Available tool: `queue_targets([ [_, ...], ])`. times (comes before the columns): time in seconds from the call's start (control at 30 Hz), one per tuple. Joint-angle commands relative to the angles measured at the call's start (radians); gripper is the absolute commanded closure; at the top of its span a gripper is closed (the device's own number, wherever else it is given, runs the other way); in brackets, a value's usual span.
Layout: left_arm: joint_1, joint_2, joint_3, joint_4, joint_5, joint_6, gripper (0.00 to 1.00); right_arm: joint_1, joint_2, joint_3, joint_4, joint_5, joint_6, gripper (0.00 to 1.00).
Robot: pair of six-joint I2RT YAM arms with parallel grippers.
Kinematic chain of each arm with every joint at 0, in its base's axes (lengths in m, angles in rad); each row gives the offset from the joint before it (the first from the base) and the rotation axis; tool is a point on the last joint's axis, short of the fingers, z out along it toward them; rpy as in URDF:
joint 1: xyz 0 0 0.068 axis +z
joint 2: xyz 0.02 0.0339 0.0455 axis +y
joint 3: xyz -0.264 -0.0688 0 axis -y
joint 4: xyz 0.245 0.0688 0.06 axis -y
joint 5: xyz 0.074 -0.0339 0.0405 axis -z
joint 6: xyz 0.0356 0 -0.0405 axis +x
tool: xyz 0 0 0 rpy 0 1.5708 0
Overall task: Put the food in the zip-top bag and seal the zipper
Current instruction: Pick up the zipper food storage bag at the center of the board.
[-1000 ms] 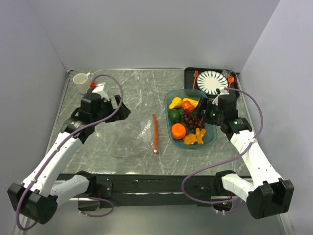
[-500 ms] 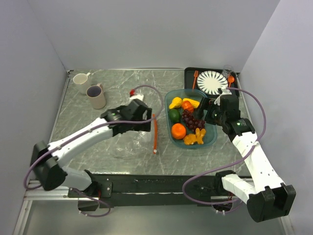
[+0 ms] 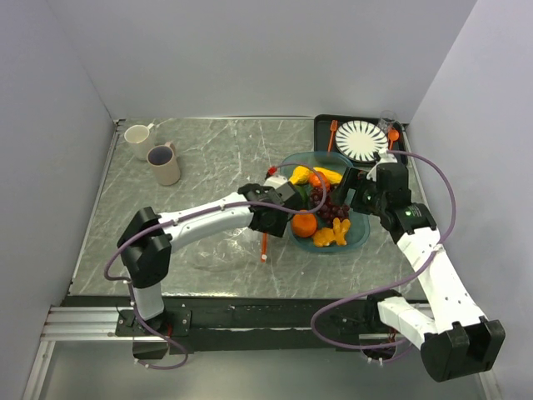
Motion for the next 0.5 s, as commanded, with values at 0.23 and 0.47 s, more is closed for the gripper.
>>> queue_targets([
  [0.23,-0.038,0.043,0.01,0.06,0.011,-0.046,0.01,-0.005,-0.035,0.029,0.011,0.015,-0.014,0.0],
  [0.47,-0.038,0.101,0.016,0.07,-0.049,-0.059,0.01,-0.005,-0.039,0.021,0.009,0.013,-0.008,0.0],
])
